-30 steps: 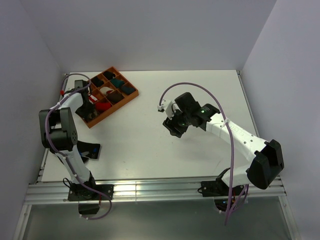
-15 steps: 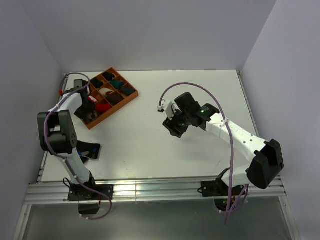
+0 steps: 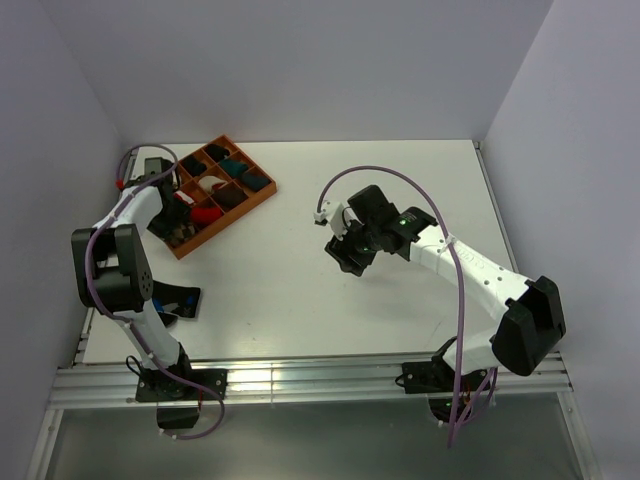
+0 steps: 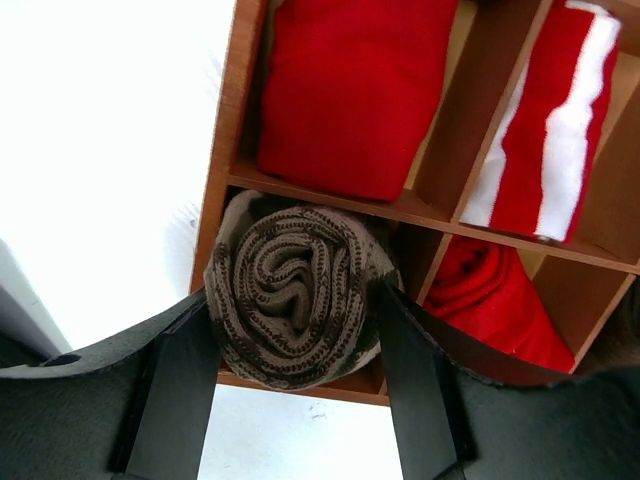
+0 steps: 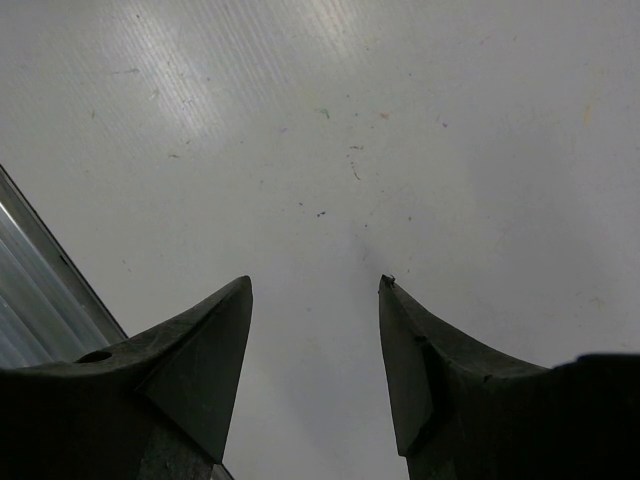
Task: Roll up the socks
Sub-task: Place the sock in the storage box.
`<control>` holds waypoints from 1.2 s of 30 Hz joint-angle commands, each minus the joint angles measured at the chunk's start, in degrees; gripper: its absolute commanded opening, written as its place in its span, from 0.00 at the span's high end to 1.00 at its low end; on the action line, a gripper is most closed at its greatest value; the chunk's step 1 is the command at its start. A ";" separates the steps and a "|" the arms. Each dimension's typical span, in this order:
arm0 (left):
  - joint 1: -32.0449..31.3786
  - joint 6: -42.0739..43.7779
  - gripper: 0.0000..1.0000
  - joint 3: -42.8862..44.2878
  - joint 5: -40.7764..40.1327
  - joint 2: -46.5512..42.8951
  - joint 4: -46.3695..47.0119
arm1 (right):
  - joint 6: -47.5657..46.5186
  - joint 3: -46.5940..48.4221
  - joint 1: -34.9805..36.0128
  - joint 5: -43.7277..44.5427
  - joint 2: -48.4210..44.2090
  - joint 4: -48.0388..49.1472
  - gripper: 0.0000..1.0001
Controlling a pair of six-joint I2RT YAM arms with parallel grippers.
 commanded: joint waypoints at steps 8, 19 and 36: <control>1.31 0.80 0.52 -3.65 7.01 -4.36 4.68 | -0.70 1.11 -0.18 -0.55 -0.40 -0.67 0.40; 3.86 -3.41 0.85 -11.90 11.40 -0.76 11.62 | -0.79 0.93 -0.27 -0.90 -0.41 -1.03 0.40; 5.53 -2.54 0.46 -8.76 13.26 -3.74 9.62 | -1.14 0.93 -0.18 -0.55 0.91 -1.29 0.40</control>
